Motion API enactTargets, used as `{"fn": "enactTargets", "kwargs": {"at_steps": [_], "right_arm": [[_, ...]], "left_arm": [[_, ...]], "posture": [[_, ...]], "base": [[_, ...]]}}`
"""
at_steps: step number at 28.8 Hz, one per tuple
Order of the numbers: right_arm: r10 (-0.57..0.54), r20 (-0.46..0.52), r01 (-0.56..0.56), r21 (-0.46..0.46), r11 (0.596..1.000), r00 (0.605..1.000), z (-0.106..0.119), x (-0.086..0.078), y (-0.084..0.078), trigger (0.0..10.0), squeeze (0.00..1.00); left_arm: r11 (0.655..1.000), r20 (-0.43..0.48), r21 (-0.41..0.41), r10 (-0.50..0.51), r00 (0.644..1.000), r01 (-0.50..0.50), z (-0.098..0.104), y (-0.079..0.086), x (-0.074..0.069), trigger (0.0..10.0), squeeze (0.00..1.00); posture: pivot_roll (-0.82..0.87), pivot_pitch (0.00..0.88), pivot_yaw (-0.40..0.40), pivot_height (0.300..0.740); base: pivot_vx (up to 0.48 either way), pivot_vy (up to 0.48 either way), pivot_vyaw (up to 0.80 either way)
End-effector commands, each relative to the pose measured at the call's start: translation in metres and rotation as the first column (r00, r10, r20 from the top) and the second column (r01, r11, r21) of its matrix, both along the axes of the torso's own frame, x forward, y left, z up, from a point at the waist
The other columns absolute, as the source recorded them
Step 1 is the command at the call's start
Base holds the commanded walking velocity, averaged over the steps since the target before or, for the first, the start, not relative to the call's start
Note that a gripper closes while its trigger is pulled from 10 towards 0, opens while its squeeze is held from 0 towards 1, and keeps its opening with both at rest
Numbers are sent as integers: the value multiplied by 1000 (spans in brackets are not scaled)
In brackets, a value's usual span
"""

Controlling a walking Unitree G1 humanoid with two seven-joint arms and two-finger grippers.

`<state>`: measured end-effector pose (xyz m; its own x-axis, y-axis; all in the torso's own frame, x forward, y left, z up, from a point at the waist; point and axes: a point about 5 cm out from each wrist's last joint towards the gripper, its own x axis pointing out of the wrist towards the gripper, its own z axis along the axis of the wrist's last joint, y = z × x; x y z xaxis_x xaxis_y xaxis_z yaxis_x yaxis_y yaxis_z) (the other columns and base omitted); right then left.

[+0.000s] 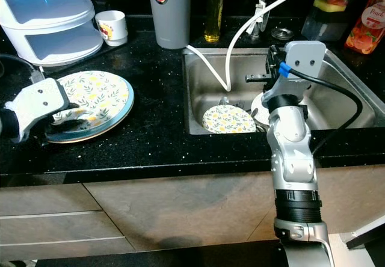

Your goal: Kitchen organization

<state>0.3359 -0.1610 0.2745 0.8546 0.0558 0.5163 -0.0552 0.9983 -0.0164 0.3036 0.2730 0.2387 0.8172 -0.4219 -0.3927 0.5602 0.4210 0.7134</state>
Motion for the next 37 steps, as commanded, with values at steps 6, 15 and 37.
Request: {"fn": "enactTargets", "kwargs": {"at_steps": [6,15,37], "right_arm": [[464,-150,-462,51,885,873,-16,-3,76,10000,0],[544,-375,-630,-156,761,750,-51,2,125,10000,0],[186,-81,-187,-9,982,979,-2,14,27,10000,0]], "left_arm": [[996,-29,-30,-87,996,87,-18,-24,-4,10000,0],[983,60,-124,-127,990,134,46,-8,-25,10000,0],[49,-355,-858,663,659,-511,-15,73,43,10000,0]], "posture": [[155,38,-23,740],[192,24,-39,740],[160,26,-27,740]], "base": [[0,0,0],[0,0,0],[0,0,0]]}}
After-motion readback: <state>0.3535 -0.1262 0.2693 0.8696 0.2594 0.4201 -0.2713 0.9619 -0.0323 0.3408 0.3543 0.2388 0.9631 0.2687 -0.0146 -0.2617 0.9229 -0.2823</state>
